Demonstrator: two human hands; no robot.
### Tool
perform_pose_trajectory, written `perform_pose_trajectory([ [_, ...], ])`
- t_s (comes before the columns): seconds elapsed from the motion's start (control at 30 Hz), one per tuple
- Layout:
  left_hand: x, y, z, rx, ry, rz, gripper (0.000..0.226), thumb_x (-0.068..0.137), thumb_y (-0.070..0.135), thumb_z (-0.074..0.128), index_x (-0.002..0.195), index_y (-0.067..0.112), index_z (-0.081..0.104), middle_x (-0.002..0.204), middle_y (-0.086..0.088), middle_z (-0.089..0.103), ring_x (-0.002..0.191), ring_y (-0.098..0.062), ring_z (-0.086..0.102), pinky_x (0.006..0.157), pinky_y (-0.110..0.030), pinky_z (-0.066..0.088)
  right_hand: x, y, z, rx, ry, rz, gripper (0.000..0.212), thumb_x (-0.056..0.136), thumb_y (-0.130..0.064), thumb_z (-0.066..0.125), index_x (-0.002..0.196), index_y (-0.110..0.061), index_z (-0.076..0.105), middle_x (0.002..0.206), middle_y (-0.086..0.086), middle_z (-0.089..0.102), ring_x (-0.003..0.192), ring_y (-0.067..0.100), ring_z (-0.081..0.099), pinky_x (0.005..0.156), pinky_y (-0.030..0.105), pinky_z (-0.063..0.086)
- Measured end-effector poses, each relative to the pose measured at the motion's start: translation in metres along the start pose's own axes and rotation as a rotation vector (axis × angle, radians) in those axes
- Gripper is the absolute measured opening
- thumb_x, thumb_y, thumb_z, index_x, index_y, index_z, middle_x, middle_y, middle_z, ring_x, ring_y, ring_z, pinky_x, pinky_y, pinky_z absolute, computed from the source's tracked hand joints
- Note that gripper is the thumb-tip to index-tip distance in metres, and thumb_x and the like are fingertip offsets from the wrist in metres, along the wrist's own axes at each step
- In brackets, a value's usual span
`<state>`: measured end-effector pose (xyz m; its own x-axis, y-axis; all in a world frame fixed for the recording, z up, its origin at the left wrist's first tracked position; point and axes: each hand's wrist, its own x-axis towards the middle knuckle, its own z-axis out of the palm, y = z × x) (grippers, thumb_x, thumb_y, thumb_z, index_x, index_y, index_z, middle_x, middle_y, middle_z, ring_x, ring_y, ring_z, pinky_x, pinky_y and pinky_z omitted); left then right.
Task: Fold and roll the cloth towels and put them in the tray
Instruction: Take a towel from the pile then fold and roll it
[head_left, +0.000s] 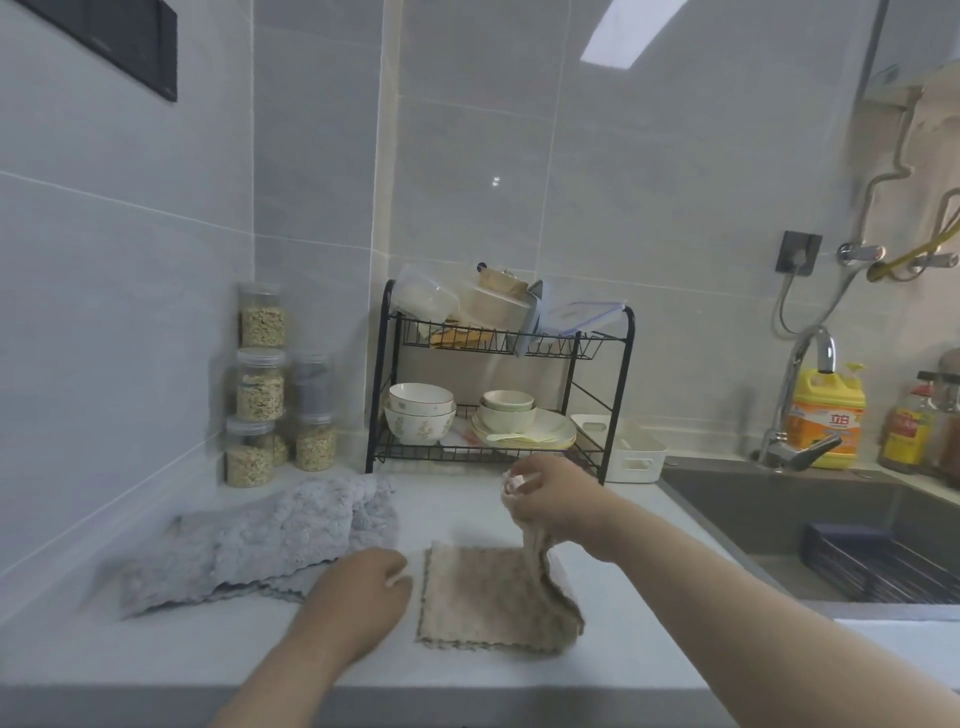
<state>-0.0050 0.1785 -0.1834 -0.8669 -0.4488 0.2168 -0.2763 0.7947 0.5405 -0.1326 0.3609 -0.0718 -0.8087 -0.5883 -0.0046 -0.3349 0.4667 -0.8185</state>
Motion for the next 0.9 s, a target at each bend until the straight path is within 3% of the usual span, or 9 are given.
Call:
perform_pose_trajectory([
  [0.23, -0.001, 0.009, -0.003, 0.125, 0.012, 0.135, 0.029, 0.081, 0.051, 0.045, 0.085, 0.03, 0.065, 0.087, 0.007, 0.06, 0.086, -0.013, 0.059, 0.069, -0.026, 0.042, 0.004, -0.006, 0.046, -0.019, -0.095, 0.067, 0.045, 0.086, -0.015, 0.056, 0.13, -0.02, 0.048, 0.105, 0.013, 0.064, 0.063, 0.019, 0.048, 0.054, 0.024, 0.039],
  [0.4, 0.0, 0.009, -0.003, 0.089, 0.031, 0.141, 0.035, 0.08, 0.052, 0.047, 0.099, 0.032, 0.068, 0.092, 0.0, 0.066, 0.09, -0.018, 0.061, 0.073, -0.024, 0.043, 0.007, 0.002, 0.061, -0.076, -0.103, 0.093, 0.052, 0.081, -0.016, 0.058, 0.132, -0.018, 0.05, 0.089, 0.005, 0.055, 0.06, 0.013, 0.047, 0.053, 0.022, 0.04],
  [0.57, 0.0, 0.005, -0.003, 0.072, -0.008, 0.103, 0.033, 0.086, 0.052, 0.048, 0.106, 0.035, 0.069, 0.104, 0.009, 0.063, 0.103, -0.017, 0.055, 0.091, -0.031, 0.043, -0.006, 0.0, 0.05, 0.091, -0.178, 0.1, 0.037, 0.087, -0.015, 0.061, 0.124, -0.014, 0.052, 0.112, 0.011, 0.06, 0.071, 0.02, 0.059, 0.057, 0.026, 0.048],
  [0.63, 0.0, 0.004, -0.003, 0.062, -0.035, 0.083, 0.029, 0.092, 0.043, 0.046, 0.113, 0.039, 0.066, 0.114, 0.012, 0.058, 0.109, -0.016, 0.051, 0.099, -0.036, 0.039, -0.006, 0.007, 0.034, 0.089, -0.053, 0.017, 0.031, 0.089, -0.01, 0.057, 0.12, -0.01, 0.058, 0.11, 0.015, 0.063, 0.07, 0.02, 0.058, 0.059, 0.03, 0.049],
  [0.7, 0.0, 0.005, -0.002, 0.077, -0.025, 0.087, 0.032, 0.097, 0.033, 0.038, 0.114, 0.035, 0.065, 0.119, 0.01, 0.057, 0.114, -0.017, 0.051, 0.099, -0.037, 0.039, -0.007, 0.023, 0.018, -0.185, 0.134, -0.093, 0.031, 0.092, -0.014, 0.051, 0.122, -0.016, 0.061, 0.12, 0.004, 0.064, 0.091, 0.016, 0.059, 0.081, 0.03, 0.049],
  [0.73, 0.0, 0.006, -0.002, 0.061, -0.019, 0.092, 0.034, 0.099, 0.034, 0.034, 0.119, 0.035, 0.061, 0.13, 0.01, 0.054, 0.121, -0.016, 0.048, 0.101, -0.038, 0.039, -0.009, 0.034, 0.014, -0.331, 0.173, -0.137, 0.033, 0.095, -0.018, 0.049, 0.127, -0.02, 0.058, 0.13, -0.003, 0.06, 0.108, 0.013, 0.056, 0.094, 0.028, 0.042],
  [0.8, -0.002, 0.01, -0.001, 0.016, -0.066, 0.137, 0.042, 0.1, 0.046, 0.025, 0.141, 0.048, 0.032, 0.153, 0.02, 0.016, 0.139, -0.005, 0.02, 0.116, -0.043, 0.023, -0.015, 0.058, 0.012, -0.484, 0.1, -0.192, 0.042, 0.1, -0.031, 0.042, 0.141, -0.025, 0.044, 0.149, -0.01, 0.039, 0.137, 0.011, 0.035, 0.111, 0.023, 0.022],
  [0.83, -0.004, 0.014, -0.001, 0.029, -0.113, 0.181, 0.049, 0.099, 0.054, 0.023, 0.146, 0.051, 0.012, 0.15, 0.025, -0.004, 0.139, -0.001, 0.003, 0.119, -0.044, 0.012, -0.018, 0.068, 0.014, -0.515, 0.022, -0.202, 0.048, 0.101, -0.039, 0.038, 0.147, -0.026, 0.034, 0.154, -0.011, 0.028, 0.144, 0.009, 0.021, 0.113, 0.02, 0.012],
  [0.9, -0.007, 0.018, -0.001, 0.127, -0.206, 0.246, 0.059, 0.095, 0.061, 0.022, 0.147, 0.048, -0.003, 0.147, 0.026, -0.016, 0.139, 0.0, -0.012, 0.118, -0.04, 0.001, -0.02, 0.086, 0.021, -0.606, -0.103, -0.199, 0.072, 0.091, -0.068, 0.021, 0.152, -0.031, 0.016, 0.159, -0.012, 0.007, 0.147, 0.008, 0.001, 0.116, 0.023, 0.001],
])
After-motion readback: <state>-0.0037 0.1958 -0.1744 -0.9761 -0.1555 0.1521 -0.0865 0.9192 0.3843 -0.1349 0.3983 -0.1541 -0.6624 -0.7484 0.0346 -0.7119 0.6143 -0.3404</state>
